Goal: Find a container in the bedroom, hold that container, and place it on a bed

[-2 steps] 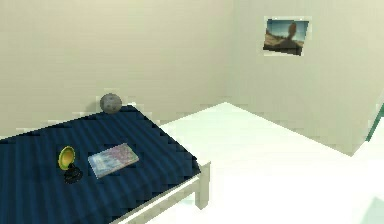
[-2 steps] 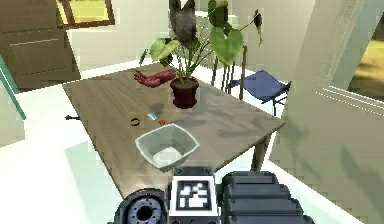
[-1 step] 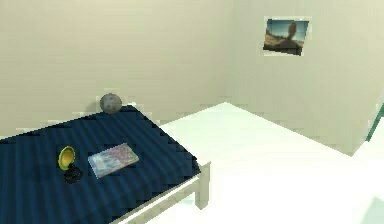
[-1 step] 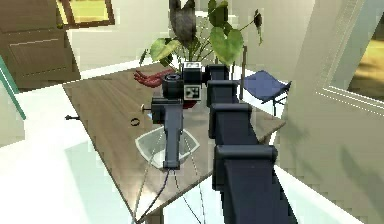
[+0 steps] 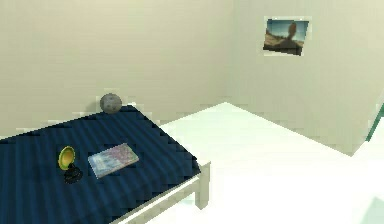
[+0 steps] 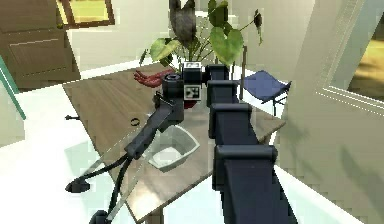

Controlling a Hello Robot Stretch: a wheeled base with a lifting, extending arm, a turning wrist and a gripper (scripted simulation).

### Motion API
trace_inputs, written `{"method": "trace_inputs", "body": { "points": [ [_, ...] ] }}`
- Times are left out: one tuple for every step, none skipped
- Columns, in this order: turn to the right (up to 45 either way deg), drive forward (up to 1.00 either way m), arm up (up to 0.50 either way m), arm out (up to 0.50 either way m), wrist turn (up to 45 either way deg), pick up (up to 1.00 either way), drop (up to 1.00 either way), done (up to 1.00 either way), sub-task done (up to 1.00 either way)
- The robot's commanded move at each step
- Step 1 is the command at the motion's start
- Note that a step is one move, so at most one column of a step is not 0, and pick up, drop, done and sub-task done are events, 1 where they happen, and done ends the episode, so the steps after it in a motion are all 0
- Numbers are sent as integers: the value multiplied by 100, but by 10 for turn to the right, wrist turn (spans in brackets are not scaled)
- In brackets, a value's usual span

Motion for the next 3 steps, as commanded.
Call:
{"method": "trace_inputs", "body": {
  "points": [
    [0, 0, 0, 0, 450, 0, 0, 0, 0],
    [0, 0, 0, 0, 450, 0, 0, 0, 0],
    [0, 0, 0, 0, 150, 0, 0, 0, 0]
  ]
}}
